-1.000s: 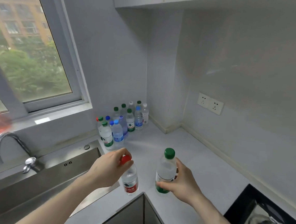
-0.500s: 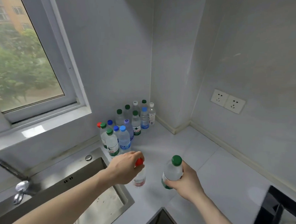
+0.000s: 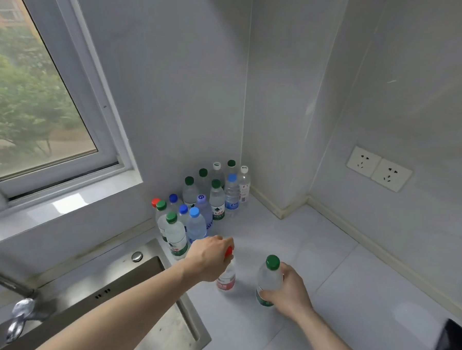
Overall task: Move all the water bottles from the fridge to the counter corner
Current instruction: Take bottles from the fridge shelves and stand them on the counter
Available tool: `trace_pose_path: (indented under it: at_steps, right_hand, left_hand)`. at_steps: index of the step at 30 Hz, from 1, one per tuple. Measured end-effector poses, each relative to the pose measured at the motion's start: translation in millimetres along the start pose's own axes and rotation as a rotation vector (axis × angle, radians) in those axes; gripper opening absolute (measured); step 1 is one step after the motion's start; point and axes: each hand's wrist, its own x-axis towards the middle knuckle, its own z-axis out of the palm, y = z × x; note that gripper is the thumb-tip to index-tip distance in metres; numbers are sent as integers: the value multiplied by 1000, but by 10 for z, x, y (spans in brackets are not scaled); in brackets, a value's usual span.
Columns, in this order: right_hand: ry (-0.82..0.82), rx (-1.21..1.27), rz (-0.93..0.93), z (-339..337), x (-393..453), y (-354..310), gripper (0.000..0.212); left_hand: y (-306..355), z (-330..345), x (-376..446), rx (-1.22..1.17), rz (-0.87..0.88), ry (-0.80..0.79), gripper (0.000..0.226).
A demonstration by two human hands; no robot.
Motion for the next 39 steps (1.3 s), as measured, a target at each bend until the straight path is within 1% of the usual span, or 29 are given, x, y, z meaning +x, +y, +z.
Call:
trace_pose_path:
  at_steps: [6, 10, 13, 17, 20, 24, 29, 34, 39]
  right_hand:
    - [-36, 24, 46, 73, 399, 56, 43]
    - [-41, 62, 45, 101, 600, 95, 49]
    - [-38, 90, 42, 98, 762, 93, 55]
    - [-9, 117, 31, 107, 931, 91, 56]
    - [16, 126, 19, 137, 1030, 72, 54]
    - [66, 128, -27, 199, 1111, 31, 52]
    - [63, 150, -26, 211, 1231, -55, 51]
    - [62, 185, 2, 224, 1376, -182, 43]
    - [41, 177, 17, 238, 1548, -333, 45]
  left_hand:
    - [-29, 30, 450, 75, -40, 35, 23]
    - [-80, -17, 717, 135, -70, 79, 21]
    - [-152, -46, 905, 178, -127, 97, 21]
    - [-259, -41, 1080, 225, -214, 100, 22]
    - [-318, -34, 1148, 249, -242, 102, 25]
    - [-362, -41, 1220, 308, -222, 118, 35]
    - [-446, -110, 1312, 319, -267, 129, 27]
    - [-527, -156, 1352, 373, -277, 110, 24]
    - [-581, -211, 1386, 407, -284, 94, 26]
